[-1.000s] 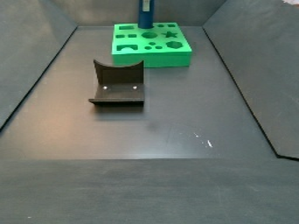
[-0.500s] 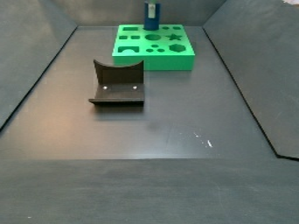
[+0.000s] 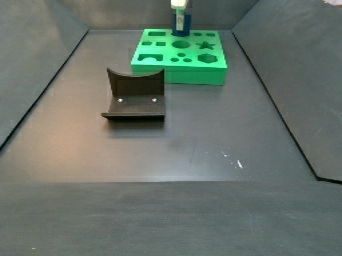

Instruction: Insert the oval object.

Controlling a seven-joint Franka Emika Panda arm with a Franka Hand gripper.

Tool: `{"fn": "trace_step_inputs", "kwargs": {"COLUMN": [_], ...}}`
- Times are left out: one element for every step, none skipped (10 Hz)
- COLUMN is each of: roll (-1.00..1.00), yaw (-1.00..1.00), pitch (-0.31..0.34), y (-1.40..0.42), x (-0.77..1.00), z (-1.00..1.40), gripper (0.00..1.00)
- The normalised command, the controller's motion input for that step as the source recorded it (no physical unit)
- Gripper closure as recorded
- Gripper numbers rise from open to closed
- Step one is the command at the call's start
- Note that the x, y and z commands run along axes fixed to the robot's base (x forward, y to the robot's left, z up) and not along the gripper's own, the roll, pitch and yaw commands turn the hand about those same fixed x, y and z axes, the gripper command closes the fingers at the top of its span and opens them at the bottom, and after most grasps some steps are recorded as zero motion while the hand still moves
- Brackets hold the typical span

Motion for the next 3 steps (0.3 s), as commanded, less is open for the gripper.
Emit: {"fn": "trace_step_inputs", "kwargs": {"roll": [0.25, 0.00, 0.00], "yaw": [-0.35, -0.01, 0.00], "pitch": [-0.119, 0.000, 0.000], "y": [0.00, 0.00, 0.00], "x": [-0.18, 0.00, 0.00], "z": [-0.43, 0.00, 0.00], "gripper": [1.00, 1.00, 1.00]}}
